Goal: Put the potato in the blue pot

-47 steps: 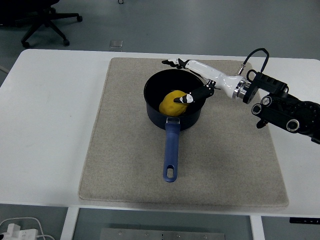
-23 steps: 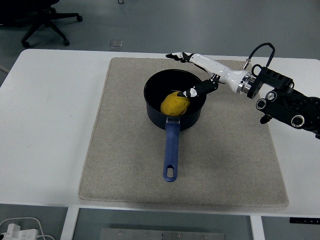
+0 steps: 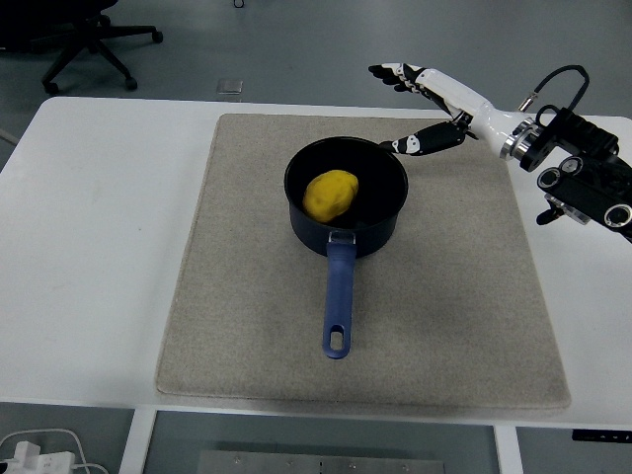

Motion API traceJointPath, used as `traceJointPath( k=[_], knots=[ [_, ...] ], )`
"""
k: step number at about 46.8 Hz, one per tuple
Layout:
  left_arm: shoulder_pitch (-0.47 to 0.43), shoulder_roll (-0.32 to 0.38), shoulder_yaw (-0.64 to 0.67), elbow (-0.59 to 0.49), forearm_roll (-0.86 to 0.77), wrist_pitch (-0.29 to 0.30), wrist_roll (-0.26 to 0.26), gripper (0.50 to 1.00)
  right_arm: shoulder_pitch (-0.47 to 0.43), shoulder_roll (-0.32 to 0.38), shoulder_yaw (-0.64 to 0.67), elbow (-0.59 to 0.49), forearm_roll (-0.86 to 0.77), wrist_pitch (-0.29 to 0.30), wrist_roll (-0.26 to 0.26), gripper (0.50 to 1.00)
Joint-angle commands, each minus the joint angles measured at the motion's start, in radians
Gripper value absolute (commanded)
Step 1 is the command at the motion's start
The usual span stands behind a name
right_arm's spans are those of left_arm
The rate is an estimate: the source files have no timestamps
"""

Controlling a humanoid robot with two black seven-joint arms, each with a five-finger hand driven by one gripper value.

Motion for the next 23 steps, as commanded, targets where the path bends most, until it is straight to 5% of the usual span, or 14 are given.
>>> traceJointPath(
  k=[1,9,23],
  knots=[
    [0.000,0.000,0.000,0.000,0.000,0.000,0.000,0.996,-0.002,0.000,-0.002,-0.043,0.119,0.048,-0.002,0.924],
    [0.000,0.000,0.000,0.000,0.000,0.000,0.000,0.996,-0.006,0.002,-0.004,-0.097,0.300,0.130,-0.006,0.924],
    [0.000,0.000,0.000,0.000,0.000,0.000,0.000,0.996,-0.012,0.008,0.013,-0.103,0.380,0.137,-0.159,0.924]
  ],
)
